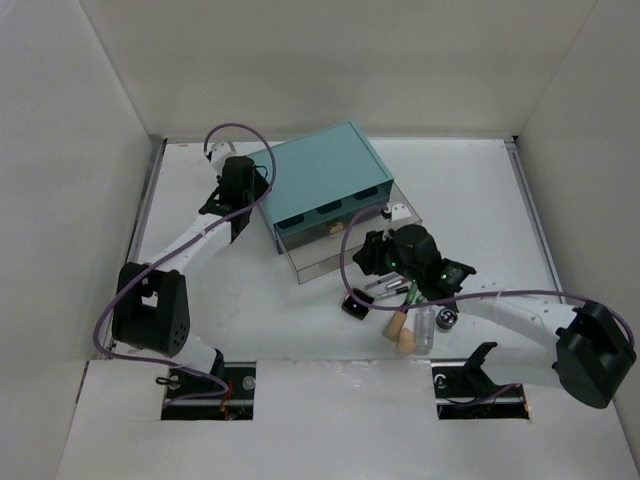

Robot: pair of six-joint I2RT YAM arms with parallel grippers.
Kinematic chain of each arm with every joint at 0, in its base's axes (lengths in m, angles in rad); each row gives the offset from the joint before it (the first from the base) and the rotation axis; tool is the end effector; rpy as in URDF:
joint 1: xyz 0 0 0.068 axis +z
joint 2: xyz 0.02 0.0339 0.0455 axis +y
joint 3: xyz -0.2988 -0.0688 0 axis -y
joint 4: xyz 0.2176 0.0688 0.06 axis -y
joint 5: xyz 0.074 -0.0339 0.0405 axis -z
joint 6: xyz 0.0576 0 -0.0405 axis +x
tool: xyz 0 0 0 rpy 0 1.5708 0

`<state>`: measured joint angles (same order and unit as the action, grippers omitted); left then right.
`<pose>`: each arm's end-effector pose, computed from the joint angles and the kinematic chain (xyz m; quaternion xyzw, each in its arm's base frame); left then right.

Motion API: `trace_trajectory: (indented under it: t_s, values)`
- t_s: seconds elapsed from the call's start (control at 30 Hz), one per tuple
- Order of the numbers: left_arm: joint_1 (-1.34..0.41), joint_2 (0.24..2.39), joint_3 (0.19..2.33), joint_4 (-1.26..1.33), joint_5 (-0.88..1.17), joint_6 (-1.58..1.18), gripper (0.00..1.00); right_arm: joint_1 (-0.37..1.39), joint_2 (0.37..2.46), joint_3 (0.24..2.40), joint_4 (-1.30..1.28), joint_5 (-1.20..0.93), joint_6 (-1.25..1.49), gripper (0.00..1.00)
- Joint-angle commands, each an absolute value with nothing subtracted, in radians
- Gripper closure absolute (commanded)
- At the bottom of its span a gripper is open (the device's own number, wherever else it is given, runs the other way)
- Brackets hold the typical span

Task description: Organize the makeup

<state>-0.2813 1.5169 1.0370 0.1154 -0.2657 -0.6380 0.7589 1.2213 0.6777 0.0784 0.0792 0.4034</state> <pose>0.3363 -0.0814 0.3184 -0.2188 0.7900 -0.1517 0.5523 0.1863 0.1704 0.2741 -0.1299 0.8407 0.2599 0.4570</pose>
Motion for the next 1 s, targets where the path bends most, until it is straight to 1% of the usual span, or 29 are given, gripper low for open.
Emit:
trace_trajectory:
  t_s: [0.0,0.4,0.47,0.53,0.57,0.63,0.73,0.77,0.83,0.87,0.9,0.93,0.97]
  values:
    - [-0.272,1.608,1.025,-0.037,-0.276,-0.615,1.0,0.768,1.172,0.672,0.037,0.055,0.445,0.81]
    - [-0.261,1.7,1.149,-0.04,-0.268,-0.591,1.0,0.748,1.242,0.756,0.023,0.052,0.397,0.77]
    - [-0.263,1.7,1.155,-0.044,-0.268,-0.589,1.0,0.748,1.249,0.765,0.02,0.051,0.394,0.69]
    - [-0.262,1.686,1.149,-0.044,-0.273,-0.589,1.0,0.751,1.236,0.769,0.005,0.052,0.394,0.53]
    - [-0.26,1.68,1.147,-0.044,-0.273,-0.588,1.0,0.751,1.23,0.765,-0.003,0.054,0.394,0.5]
    - [-0.251,1.664,1.144,-0.044,-0.27,-0.583,0.96,0.757,1.201,0.755,-0.035,0.058,0.402,0.38]
    - [-0.245,1.625,1.152,-0.048,-0.267,-0.555,0.81,0.76,1.145,0.739,-0.133,0.058,0.425,0.26]
    - [-0.245,1.606,1.16,-0.051,-0.267,-0.542,0.73,0.76,1.123,0.735,-0.174,0.06,0.433,0.21]
    - [-0.243,1.562,1.17,-0.055,-0.273,-0.506,0.55,0.762,1.071,0.72,-0.253,0.06,0.442,0.13]
    - [-0.246,1.53,1.172,-0.06,-0.275,-0.488,0.4,0.76,1.043,0.713,-0.293,0.063,0.457,0.12]
    - [-0.249,1.508,1.173,-0.066,-0.275,-0.477,0.34,0.76,1.016,0.712,-0.342,0.064,0.486,0.12]
    - [-0.254,1.478,1.172,-0.075,-0.276,-0.465,0.31,0.752,0.993,0.713,-0.398,0.066,0.523,0.12]
    - [-0.257,1.445,1.164,-0.084,-0.276,-0.46,0.27,0.749,0.971,0.713,-0.452,0.067,0.553,0.15]
